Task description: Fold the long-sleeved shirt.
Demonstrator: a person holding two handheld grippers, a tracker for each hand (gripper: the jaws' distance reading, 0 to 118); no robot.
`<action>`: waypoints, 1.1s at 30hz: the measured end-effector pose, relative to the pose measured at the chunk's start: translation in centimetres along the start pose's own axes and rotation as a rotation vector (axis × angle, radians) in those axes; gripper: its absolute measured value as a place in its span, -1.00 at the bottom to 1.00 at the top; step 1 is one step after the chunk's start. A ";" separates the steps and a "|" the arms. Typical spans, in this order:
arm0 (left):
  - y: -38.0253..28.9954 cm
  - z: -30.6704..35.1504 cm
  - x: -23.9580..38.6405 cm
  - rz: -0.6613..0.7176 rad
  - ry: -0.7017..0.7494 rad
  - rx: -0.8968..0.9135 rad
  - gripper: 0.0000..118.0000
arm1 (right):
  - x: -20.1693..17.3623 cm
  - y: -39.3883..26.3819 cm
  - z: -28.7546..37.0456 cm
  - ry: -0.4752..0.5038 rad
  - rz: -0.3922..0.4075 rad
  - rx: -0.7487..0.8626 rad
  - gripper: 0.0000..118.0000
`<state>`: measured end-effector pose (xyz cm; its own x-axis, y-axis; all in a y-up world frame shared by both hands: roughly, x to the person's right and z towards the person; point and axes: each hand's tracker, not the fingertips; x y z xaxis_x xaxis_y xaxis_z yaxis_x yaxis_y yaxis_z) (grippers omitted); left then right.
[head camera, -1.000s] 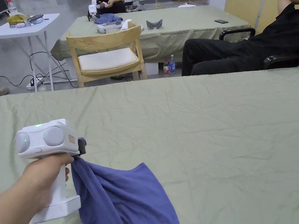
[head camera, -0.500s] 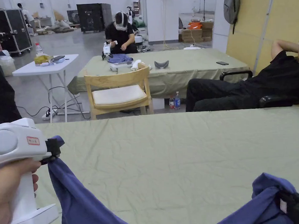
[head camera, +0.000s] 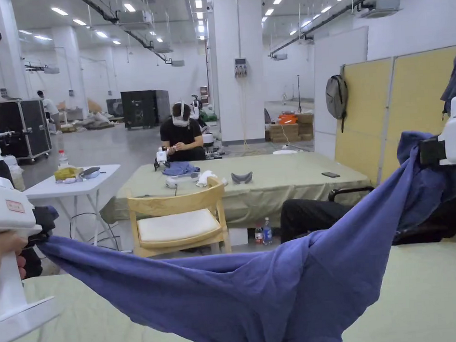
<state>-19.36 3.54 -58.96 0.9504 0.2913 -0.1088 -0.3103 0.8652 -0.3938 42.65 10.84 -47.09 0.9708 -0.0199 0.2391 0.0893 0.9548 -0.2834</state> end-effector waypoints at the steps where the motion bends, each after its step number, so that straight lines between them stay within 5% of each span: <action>1: 0.4 -0.5 0.2 -0.002 0.002 0.007 -0.88 | 0.2 0.8 -0.9 -0.001 -0.008 0.000 -0.84; 7: 3.1 -5.3 1.2 0.041 0.024 0.040 -0.88 | 0.0 5.0 -7.3 -0.113 -0.032 -0.020 -0.84; 13: 1.1 -10.2 2.0 0.006 0.029 0.046 -0.88 | -1.0 2.4 -13.1 -0.104 -0.013 -0.061 -0.84; 24: -18.7 -20.2 -1.7 -0.159 0.064 -0.265 -0.88 | -2.8 -20.0 -22.7 0.015 0.177 -0.403 -0.84; 33: -30.8 -14.7 -8.9 -0.224 0.071 -0.438 -0.88 | 1.7 -36.1 -16.1 0.047 0.208 -0.584 -0.84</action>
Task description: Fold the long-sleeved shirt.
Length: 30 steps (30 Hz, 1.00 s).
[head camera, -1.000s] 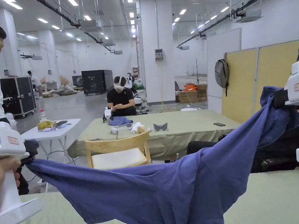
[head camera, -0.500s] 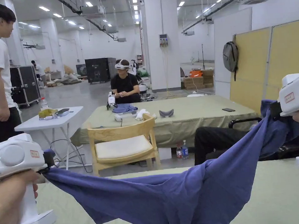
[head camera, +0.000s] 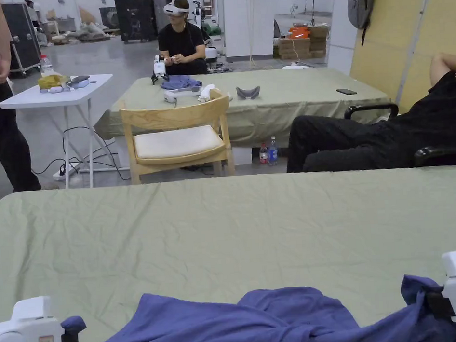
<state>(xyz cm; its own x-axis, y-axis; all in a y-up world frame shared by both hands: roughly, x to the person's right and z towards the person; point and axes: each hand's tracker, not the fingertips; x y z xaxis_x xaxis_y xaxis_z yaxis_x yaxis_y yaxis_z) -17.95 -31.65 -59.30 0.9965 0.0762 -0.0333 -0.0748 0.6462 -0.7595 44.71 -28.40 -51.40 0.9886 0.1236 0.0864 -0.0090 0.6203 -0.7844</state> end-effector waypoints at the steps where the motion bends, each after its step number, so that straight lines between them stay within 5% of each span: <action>1: -1.5 1.0 -0.8 -0.007 -0.016 -0.011 -0.88 | 0.6 -1.9 0.7 0.007 0.002 -0.012 -0.84; 13: -15.2 10.4 -5.8 -0.001 -0.058 -0.134 -0.89 | 1.4 -20.6 10.5 0.060 -0.117 -0.092 -0.84; 22: -19.6 13.8 -7.3 0.085 -0.076 -0.182 -0.88 | 1.0 -26.0 12.2 0.086 -0.206 -0.151 -0.77; 23: -19.7 14.0 -7.3 0.083 -0.089 -0.182 -0.75 | 0.9 -26.0 12.3 0.097 -0.204 -0.151 -0.57; 25: -19.5 14.4 -6.6 -0.024 -0.069 -0.148 0.54 | 0.5 -25.7 12.8 -0.019 -0.179 -0.124 0.75; 26: -19.4 14.8 -6.2 -0.055 -0.056 -0.132 1.00 | 0.5 -25.7 13.3 -0.031 -0.213 -0.093 1.00; 28: -18.5 16.6 -5.3 -0.081 -0.091 -0.013 0.82 | 0.9 -24.6 14.9 -0.012 -0.283 0.001 0.87; 30: -18.0 17.2 -4.3 -0.058 -0.104 -0.027 0.88 | 1.0 -24.0 15.7 0.031 -0.366 0.005 0.96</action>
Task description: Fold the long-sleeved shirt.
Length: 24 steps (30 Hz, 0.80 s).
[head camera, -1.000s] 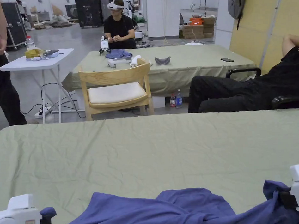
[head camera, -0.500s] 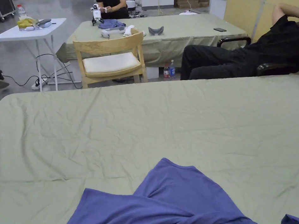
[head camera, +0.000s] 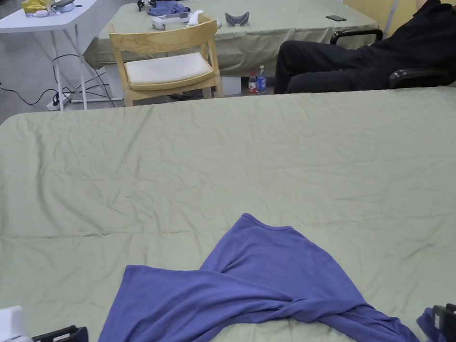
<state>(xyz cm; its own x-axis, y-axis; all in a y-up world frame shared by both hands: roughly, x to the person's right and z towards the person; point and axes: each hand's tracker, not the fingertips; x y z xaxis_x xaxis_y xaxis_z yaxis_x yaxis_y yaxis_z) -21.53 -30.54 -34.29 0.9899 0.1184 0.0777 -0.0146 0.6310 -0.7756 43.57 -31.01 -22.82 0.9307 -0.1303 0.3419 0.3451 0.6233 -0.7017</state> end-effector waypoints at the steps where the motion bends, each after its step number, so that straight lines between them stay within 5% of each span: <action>1: -0.4 -0.7 0.5 0.002 -0.017 -0.010 0.89 | -0.3 0.3 0.3 0.026 -0.023 -0.012 0.96; 2: -0.4 -0.9 1.2 0.002 -0.054 -0.051 0.84 | -1.3 0.7 0.8 0.053 -0.031 -0.027 0.91; 3: -0.4 -1.0 1.7 -0.010 -0.079 -0.089 0.44 | -1.7 0.9 1.0 0.068 -0.021 -0.038 0.60; 4: -0.5 -1.3 2.4 -0.022 -0.097 -0.117 -0.33 | -2.3 0.8 1.2 0.074 0.008 -0.032 0.08; 5: -0.4 -2.4 2.3 -0.043 -0.076 -0.141 -0.96 | -3.1 0.9 1.2 0.069 0.061 -0.025 -0.77; 6: -0.7 -3.5 2.7 -0.084 -0.016 -0.199 -1.00 | -3.9 0.6 1.3 0.045 0.096 -0.027 -0.95; 9: 0.3 -5.7 4.2 -0.074 -0.116 -0.168 -0.94 | -4.8 0.0 0.6 0.099 0.124 -0.037 -0.95; 11: 2.2 -7.9 4.6 -0.038 -0.095 -0.154 -0.57 | -5.3 -0.5 0.1 0.133 0.087 -0.045 -0.95; 12: 3.1 -9.0 4.7 -0.026 -0.099 -0.144 0.28 | -5.4 -0.4 -0.1 0.132 0.085 -0.050 -0.95; 13: 4.4 -10.4 5.5 -0.026 -0.100 -0.135 0.92 | -5.4 -0.4 -0.4 0.132 0.084 -0.054 -0.95; 18: 7.6 -19.1 8.6 -0.129 0.139 -0.040 0.82 | -5.1 0.0 -1.4 0.132 0.072 -0.066 -0.95; 22: 7.4 -23.8 8.7 -0.138 0.126 -0.186 0.80 | -4.2 0.3 -2.6 0.087 0.065 -0.107 -0.95; 23: 6.7 -24.6 9.1 -0.132 0.107 -0.240 0.71 | -3.9 0.4 -2.8 0.073 0.072 -0.121 -0.95; 24: 6.4 -24.7 9.3 -0.139 0.081 -0.248 0.39 | -3.7 0.5 -3.0 0.067 0.078 -0.132 -0.95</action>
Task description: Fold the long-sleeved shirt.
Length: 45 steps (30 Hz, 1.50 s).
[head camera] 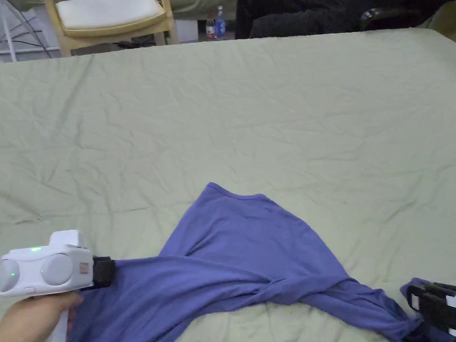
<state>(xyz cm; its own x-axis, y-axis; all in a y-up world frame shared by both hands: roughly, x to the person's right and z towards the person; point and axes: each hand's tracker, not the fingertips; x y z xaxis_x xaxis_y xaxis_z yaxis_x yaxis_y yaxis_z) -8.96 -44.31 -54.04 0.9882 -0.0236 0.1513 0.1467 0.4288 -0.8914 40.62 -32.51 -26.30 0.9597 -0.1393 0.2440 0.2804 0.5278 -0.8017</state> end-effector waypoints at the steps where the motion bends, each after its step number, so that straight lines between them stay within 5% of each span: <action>1: 0.3 0.8 -0.4 -0.009 0.031 0.036 0.35 | 0.3 0.2 -0.2 -0.009 0.007 -0.019 -0.95; 2: 0.5 1.6 0.1 -0.065 0.028 0.041 0.18 | 0.9 0.2 -0.9 -0.017 0.011 -0.030 -0.95; 3: 0.5 2.4 0.7 -0.104 0.018 0.059 -0.57 | 1.1 0.4 -1.2 -0.018 0.013 -0.035 -0.95; 4: 0.3 3.2 1.3 -0.141 0.015 0.096 -0.96 | 1.3 0.7 -1.6 -0.013 0.013 -0.047 -0.88; 5: 0.0 5.0 1.9 -0.161 0.051 0.125 -0.96 | 1.6 1.0 -2.1 0.003 0.014 -0.063 -0.66; 7: -0.5 6.7 2.5 -0.165 -0.035 0.156 -0.97 | 0.9 1.7 -3.3 0.002 0.036 -0.080 0.59; 8: -0.9 7.6 2.6 -0.148 -0.058 0.169 -0.97 | 0.7 2.1 -4.2 -0.002 0.070 -0.098 1.00; 13: -0.4 10.8 1.6 -0.113 -0.080 0.194 -0.97 | 0.1 3.7 -9.1 -0.053 0.194 -0.222 0.68; 16: -1.0 12.1 1.5 -0.107 -0.071 0.210 -0.96 | -1.0 4.3 -11.6 -0.045 0.209 -0.261 -0.15; 21: -0.7 13.2 0.2 -0.054 -0.106 0.218 -0.96 | -1.7 4.0 -12.8 0.004 0.228 -0.317 -0.89; 28: -1.9 19.2 -1.1 0.056 -0.163 0.323 -0.96 | -4.1 3.3 -1.9 -0.063 0.281 0.015 -0.89; 36: -1.9 30.6 -2.7 0.176 -0.200 0.573 -0.96 | -7.1 1.9 11.7 -0.066 0.245 0.434 -0.89; 45: 4.6 40.5 -4.3 0.254 -0.210 0.803 -0.96 | -9.9 11.9 20.1 -0.068 0.295 0.679 -0.89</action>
<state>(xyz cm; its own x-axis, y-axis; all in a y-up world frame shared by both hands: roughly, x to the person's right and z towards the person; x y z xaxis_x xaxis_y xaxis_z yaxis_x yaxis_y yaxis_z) -14.26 -5.64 -41.43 0.9467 0.2925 0.1349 -0.2309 0.9082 -0.3491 34.10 -7.95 -27.31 0.9843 0.1289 0.1209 -0.0824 0.9400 -0.3310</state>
